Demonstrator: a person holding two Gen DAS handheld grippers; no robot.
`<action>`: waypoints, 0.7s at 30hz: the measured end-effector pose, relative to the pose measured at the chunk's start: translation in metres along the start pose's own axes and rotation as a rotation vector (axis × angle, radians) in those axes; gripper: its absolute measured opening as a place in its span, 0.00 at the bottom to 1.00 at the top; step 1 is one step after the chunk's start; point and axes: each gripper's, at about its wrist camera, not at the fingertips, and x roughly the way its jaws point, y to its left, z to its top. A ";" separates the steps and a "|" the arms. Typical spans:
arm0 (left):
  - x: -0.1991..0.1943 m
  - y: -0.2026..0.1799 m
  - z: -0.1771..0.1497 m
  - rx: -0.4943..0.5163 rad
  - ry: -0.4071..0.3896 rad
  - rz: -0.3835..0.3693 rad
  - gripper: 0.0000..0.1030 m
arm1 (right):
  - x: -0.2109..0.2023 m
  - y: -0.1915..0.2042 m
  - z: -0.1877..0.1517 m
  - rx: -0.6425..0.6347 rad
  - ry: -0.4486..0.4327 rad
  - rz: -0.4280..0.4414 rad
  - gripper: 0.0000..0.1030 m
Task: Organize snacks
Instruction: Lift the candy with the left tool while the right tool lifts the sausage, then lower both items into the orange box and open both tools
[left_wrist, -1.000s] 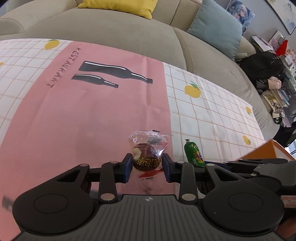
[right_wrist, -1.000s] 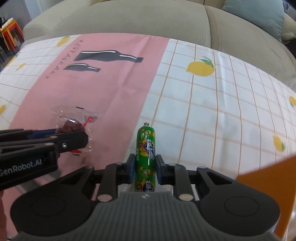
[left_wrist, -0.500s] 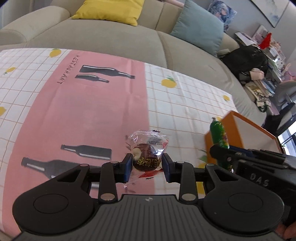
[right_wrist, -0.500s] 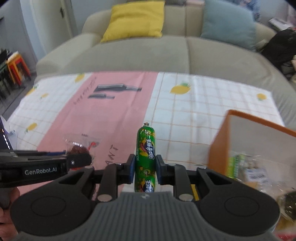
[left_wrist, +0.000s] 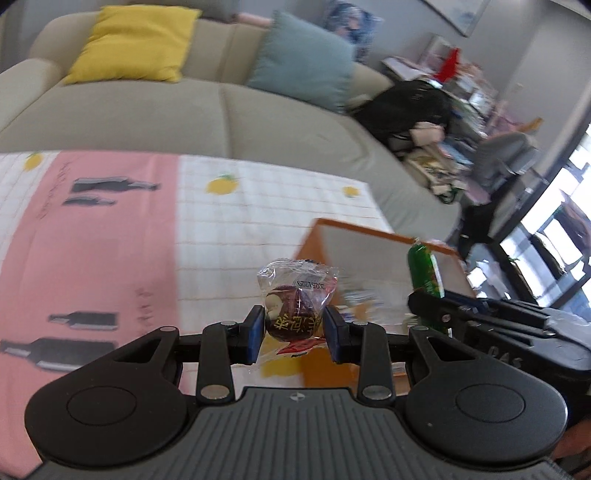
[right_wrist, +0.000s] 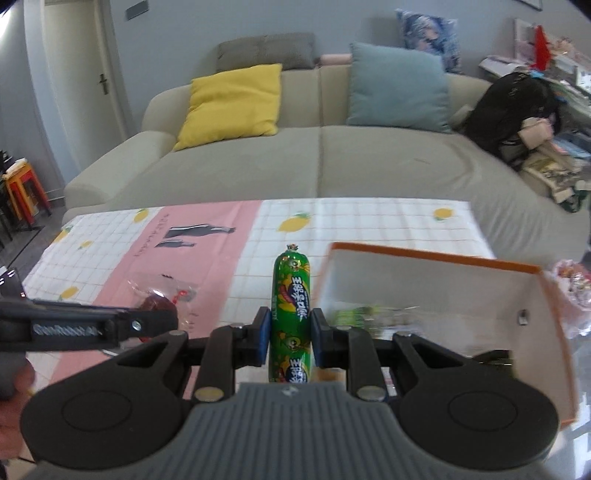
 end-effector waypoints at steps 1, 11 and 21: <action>0.002 -0.008 0.003 0.011 0.001 -0.016 0.37 | -0.004 -0.008 -0.001 0.004 -0.004 -0.013 0.20; 0.051 -0.093 0.016 0.148 0.073 -0.146 0.37 | -0.026 -0.099 -0.007 0.034 0.025 -0.146 0.20; 0.133 -0.130 0.018 0.210 0.223 -0.232 0.37 | 0.005 -0.176 -0.011 0.061 0.172 -0.200 0.20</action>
